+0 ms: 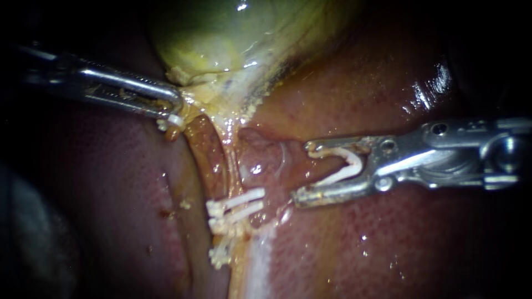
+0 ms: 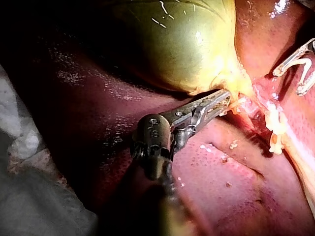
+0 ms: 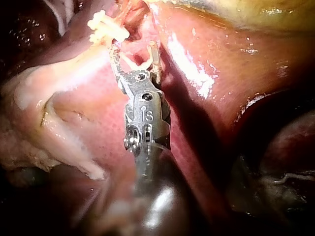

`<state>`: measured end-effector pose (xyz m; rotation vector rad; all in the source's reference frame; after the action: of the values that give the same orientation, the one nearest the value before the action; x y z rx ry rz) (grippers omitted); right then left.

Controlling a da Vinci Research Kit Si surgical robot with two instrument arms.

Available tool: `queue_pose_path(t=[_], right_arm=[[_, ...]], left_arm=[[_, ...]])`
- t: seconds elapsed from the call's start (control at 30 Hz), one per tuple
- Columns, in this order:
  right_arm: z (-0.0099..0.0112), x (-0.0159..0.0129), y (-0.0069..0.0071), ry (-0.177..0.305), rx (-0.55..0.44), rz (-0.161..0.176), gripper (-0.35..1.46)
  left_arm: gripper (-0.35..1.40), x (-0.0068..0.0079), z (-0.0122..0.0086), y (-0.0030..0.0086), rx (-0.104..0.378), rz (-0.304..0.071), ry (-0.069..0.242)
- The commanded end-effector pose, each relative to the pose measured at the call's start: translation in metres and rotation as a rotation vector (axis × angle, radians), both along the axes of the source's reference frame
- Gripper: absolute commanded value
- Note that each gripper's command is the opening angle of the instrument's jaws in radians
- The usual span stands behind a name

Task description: Clipping third clip right tube

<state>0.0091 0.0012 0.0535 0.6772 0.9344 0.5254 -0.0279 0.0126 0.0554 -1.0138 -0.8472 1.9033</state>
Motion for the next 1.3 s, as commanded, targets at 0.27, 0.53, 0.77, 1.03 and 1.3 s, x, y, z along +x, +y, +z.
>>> queue_pose_path(t=[0.27,0.53,0.77,1.03,1.3], right_arm=[[0.0024,0.0038,0.0003,0.002,0.065,0.06,0.46],[0.0043,0.0077,0.0013,0.082,0.177,0.17,0.46],[0.0044,0.0098,0.0013,0.222,0.317,0.272,0.48],[0.001,0.0101,0.0024,0.344,0.379,0.319,0.45],[-0.0005,0.01,0.004,0.351,0.394,0.323,0.41]], left_arm=[[-0.35,-0.0001,0.0001,-0.0002,-0.001,0.002,0.0],[-0.35,-0.0002,0.0003,-0.0003,-0.001,0.003,-0.001],[-0.35,-0.0002,0.0003,-0.0003,-0.001,0.003,-0.001],[-0.35,-0.0002,0.0003,-0.0003,-0.001,0.003,-0.001],[-0.35,-0.0002,0.0003,-0.0003,-0.001,0.003,-0.001]])
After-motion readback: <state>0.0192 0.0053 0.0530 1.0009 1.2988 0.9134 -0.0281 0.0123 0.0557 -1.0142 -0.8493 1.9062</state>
